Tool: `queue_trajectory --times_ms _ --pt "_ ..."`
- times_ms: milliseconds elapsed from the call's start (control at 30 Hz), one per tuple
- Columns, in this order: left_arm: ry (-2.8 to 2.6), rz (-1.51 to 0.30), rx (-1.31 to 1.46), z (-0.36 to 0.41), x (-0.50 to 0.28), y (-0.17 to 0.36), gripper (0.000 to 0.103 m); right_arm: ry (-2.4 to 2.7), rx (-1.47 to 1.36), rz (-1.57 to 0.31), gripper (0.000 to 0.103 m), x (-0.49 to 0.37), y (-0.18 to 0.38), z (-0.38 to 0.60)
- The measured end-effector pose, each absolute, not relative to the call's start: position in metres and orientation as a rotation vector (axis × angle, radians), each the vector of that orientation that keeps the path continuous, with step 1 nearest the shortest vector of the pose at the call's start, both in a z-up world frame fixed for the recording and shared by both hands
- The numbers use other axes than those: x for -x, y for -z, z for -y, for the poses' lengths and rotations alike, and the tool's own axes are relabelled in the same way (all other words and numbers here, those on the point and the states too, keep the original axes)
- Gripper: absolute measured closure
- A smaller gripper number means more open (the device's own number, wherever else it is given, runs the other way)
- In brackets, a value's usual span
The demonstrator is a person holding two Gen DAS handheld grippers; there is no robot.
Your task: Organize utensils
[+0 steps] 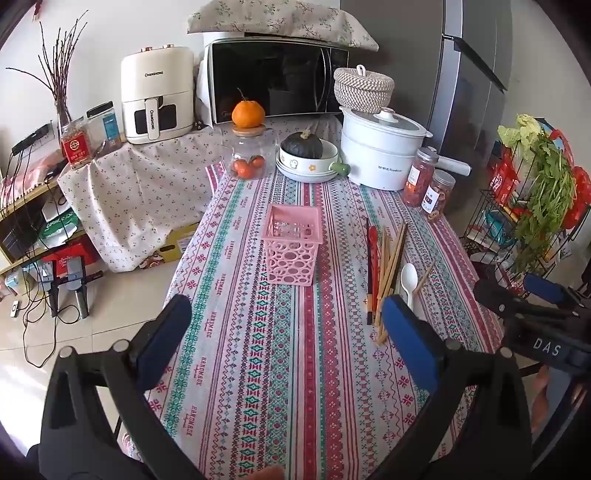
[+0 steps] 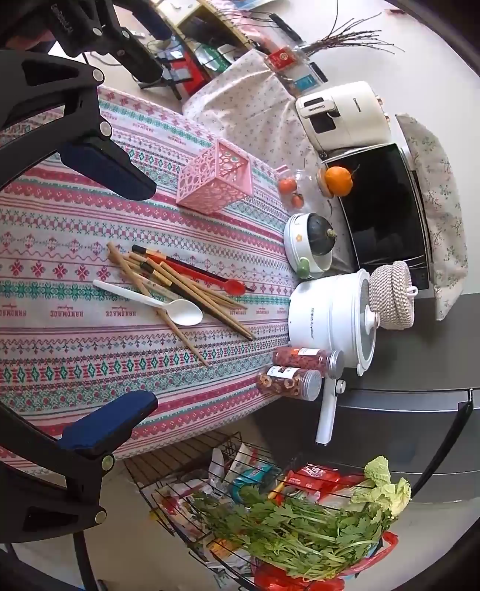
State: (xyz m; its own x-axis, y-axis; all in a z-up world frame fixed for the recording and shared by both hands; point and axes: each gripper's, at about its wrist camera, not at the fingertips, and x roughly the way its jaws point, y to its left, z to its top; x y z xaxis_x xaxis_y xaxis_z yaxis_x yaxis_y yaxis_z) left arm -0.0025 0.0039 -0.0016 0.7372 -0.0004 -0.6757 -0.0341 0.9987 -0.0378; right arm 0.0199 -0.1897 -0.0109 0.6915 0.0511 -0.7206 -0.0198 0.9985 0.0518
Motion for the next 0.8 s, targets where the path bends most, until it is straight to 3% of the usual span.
queue_trajectory --times_ms 800 --pt "-0.02 -0.745 0.047 -0.0042 0.0017 0.0027 0.001 -0.035 -0.042 -0.805 0.0 -0.0184 0.0081 0.189"
